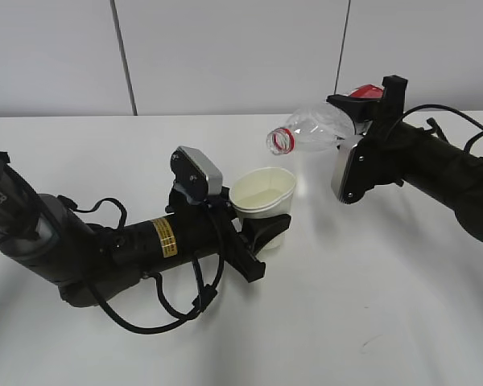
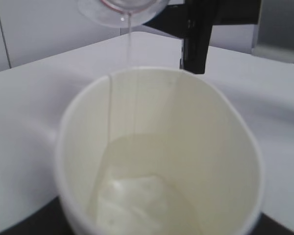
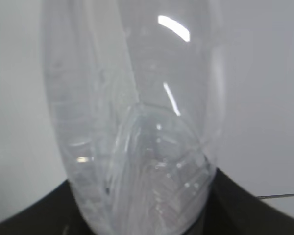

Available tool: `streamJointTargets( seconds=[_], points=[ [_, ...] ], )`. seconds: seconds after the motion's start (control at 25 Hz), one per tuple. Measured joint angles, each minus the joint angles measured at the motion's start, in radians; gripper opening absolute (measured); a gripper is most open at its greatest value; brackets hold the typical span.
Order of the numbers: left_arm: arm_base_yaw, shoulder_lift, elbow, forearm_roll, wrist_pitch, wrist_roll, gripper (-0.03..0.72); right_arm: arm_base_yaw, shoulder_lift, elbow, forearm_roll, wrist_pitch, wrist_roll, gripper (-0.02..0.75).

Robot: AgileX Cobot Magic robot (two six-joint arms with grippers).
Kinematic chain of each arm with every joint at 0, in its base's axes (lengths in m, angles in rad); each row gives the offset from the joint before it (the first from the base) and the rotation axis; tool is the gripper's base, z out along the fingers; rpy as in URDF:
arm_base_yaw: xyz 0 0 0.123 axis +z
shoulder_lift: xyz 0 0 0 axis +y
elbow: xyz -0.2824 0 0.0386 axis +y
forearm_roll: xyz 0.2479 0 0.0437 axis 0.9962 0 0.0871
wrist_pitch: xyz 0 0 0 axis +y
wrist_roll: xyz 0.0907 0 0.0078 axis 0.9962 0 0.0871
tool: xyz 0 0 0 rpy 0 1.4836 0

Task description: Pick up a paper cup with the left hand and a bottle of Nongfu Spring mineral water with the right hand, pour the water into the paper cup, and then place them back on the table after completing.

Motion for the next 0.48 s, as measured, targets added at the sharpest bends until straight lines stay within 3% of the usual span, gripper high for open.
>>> streamJointTargets(
  seconds=[0.48],
  points=[
    [0.000,0.000,0.000,0.000,0.000,0.000,0.353,0.000,0.000,0.029,0.003,0.000,0.240,0.337]
  ],
)
